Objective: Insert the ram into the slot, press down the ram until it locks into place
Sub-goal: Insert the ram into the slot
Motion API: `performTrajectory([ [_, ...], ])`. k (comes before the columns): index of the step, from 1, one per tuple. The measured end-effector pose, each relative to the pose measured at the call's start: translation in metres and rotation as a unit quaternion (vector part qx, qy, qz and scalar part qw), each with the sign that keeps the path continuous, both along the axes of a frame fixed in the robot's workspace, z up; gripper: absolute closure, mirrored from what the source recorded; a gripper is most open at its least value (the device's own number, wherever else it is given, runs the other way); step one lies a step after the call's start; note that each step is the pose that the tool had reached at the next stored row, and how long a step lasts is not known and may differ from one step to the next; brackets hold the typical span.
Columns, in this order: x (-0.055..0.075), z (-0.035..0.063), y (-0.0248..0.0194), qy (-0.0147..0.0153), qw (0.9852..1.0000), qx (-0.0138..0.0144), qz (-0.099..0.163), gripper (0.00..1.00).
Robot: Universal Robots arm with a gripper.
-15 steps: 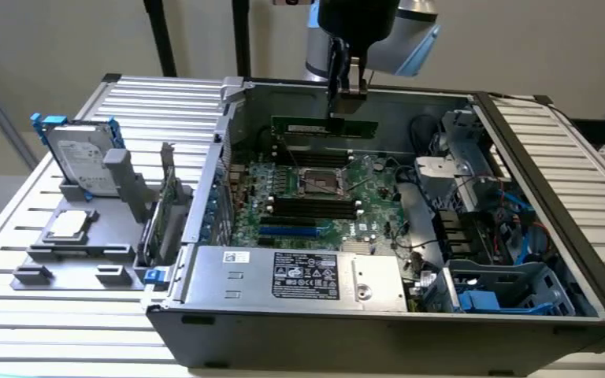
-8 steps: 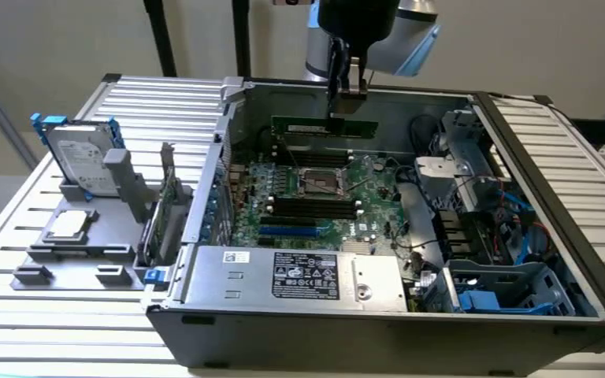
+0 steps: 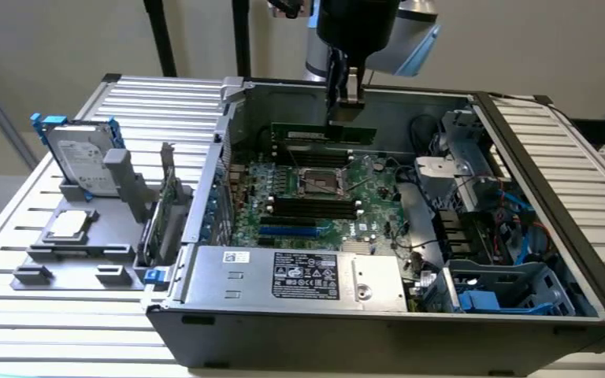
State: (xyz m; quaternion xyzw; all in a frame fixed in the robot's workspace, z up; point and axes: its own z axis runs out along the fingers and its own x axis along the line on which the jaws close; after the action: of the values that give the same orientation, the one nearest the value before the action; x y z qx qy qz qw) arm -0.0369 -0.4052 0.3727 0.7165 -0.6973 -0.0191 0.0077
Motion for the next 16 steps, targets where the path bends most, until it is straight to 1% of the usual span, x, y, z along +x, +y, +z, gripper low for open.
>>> performTrajectory([
  [4,0.0,-0.0072,0.0,0.0,1.0,-0.0001,0.0,0.87],
  [9,0.004,-0.0163,0.0,0.0,1.0,-0.0005,0.003,0.87],
  [16,0.004,-0.0291,0.0,0.0,1.0,-0.0008,0.002,0.87],
])
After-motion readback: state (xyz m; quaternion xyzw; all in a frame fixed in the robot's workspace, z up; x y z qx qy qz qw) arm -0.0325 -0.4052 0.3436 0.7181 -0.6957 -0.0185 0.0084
